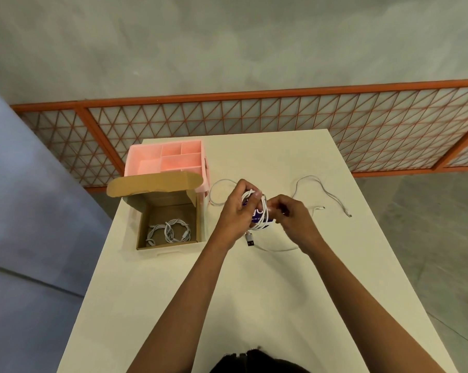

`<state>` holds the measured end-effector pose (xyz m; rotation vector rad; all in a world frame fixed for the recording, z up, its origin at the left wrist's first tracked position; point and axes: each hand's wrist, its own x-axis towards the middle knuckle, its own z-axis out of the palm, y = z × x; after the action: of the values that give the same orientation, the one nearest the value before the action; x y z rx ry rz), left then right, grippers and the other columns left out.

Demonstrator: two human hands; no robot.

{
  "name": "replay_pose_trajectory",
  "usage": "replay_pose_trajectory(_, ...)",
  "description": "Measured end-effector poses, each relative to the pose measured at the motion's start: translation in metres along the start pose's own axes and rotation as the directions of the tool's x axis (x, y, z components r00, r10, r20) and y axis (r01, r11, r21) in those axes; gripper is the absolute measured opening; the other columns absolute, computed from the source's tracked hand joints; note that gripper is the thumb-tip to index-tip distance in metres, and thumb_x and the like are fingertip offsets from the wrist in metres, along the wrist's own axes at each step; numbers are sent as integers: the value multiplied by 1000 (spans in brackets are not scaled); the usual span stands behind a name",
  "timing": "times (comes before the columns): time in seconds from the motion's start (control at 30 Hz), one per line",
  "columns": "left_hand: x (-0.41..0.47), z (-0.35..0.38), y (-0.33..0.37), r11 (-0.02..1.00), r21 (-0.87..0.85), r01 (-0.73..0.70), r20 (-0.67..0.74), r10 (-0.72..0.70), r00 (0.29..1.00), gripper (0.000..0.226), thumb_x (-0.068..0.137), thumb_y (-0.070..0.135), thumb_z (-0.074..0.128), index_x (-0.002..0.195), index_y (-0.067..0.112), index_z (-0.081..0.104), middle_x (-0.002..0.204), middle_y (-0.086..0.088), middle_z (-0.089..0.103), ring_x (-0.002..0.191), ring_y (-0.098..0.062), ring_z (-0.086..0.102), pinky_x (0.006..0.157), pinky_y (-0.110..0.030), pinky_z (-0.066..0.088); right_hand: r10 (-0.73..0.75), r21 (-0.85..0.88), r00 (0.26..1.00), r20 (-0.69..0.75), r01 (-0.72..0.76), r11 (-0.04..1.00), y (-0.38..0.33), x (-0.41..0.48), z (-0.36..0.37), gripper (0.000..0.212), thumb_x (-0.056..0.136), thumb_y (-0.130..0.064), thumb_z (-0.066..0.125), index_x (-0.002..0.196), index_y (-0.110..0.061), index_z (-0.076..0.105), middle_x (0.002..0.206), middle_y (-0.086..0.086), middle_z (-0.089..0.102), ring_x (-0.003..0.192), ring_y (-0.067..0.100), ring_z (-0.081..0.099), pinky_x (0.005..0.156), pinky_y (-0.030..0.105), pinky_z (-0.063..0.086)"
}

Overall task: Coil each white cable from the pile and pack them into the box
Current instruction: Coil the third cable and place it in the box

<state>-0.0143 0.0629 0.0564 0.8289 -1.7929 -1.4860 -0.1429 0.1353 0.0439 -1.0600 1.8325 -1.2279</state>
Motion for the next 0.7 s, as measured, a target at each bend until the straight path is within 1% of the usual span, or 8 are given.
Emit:
replay_pose_trajectory(0.07, -1, 0, 0, 1000, 15, -12, 0, 12, 1000, 12, 99, 19, 47, 95, 9, 49, 81, 2, 57, 75, -10, 56, 70, -22, 46, 41, 83, 998, 55, -45, 996, -2, -1, 6, 11, 90, 0, 55, 95, 0, 65, 85, 18, 68, 70, 13, 64, 61, 14, 49)
replay_pose_trajectory(0.13, 0, -2, -1, 999, 30, -14, 1, 14, 1000, 9, 99, 16, 47, 94, 9, 49, 91, -1, 58, 78, -9, 57, 73, -25, 48, 74, 186, 986, 150, -102, 977, -7, -2, 8, 15, 89, 2, 55, 94, -3, 68, 90, 21, 70, 77, 23, 66, 72, 24, 55)
replay_pose_trajectory(0.2, 0, -4, -2, 999, 33, -8, 2, 8, 1000, 7, 99, 14, 46, 97, 7, 50, 106, -8, 60, 86, -11, 61, 78, -28, 51, 101, 183, 962, 254, -150, 972, -10, -3, 7, 16, 88, 0, 58, 97, -4, 70, 89, 14, 71, 75, 15, 66, 69, 21, 52)
replay_pose_trajectory(0.27, 0, -6, -3, 1000, 28, -6, 5, 6, 1000, 11, 99, 13, 47, 99, 2, 48, 107, -5, 66, 96, -13, 65, 85, -29, 53, 120, 139, 941, 316, -171, 975, -12, -3, 6, 17, 87, -4, 60, 100, -6, 72, 87, 9, 72, 71, 7, 65, 67, 19, 46)
replay_pose_trajectory(0.4, 1, -9, -1, 997, 71, 16, -24, -14, 1000, 11, 98, 12, 48, 96, 1, 46, 81, -1, 66, 59, 0, 59, 58, -19, 46, 136, 175, 912, 386, -218, 960, -13, -5, 5, 18, 88, -8, 60, 102, -11, 72, 91, 7, 73, 76, 6, 68, 74, 21, 43)
replay_pose_trajectory(0.53, 4, -12, -3, 990, 138, 0, -65, 9, 998, 13, 96, 16, 53, 94, 5, 47, 86, -14, 63, 77, -18, 61, 74, -36, 50, 134, 300, 905, 404, -270, 915, -15, -6, 5, 17, 96, -8, 50, 110, -9, 60, 92, 6, 70, 79, 12, 69, 78, 22, 48)
replay_pose_trajectory(0.63, 3, -13, -5, 992, 123, 26, -71, -17, 997, 16, 96, 16, 53, 95, 1, 47, 89, -17, 64, 77, -14, 60, 72, -30, 49, 186, 387, 912, 367, -331, 861, -16, -6, 5, 6, 96, -14, 52, 102, -14, 52, 95, 9, 66, 80, 19, 66, 79, 28, 50)
replay_pose_trajectory(0.7, 3, -13, -5, 994, 104, 39, -70, -32, 997, 17, 96, 17, 53, 96, 0, 49, 89, -14, 65, 76, -9, 60, 70, -23, 48, 193, 380, 903, 384, -345, 858, -16, -6, 3, 12, 95, -16, 56, 104, -15, 50, 98, 9, 67, 85, 20, 66, 78, 29, 50)
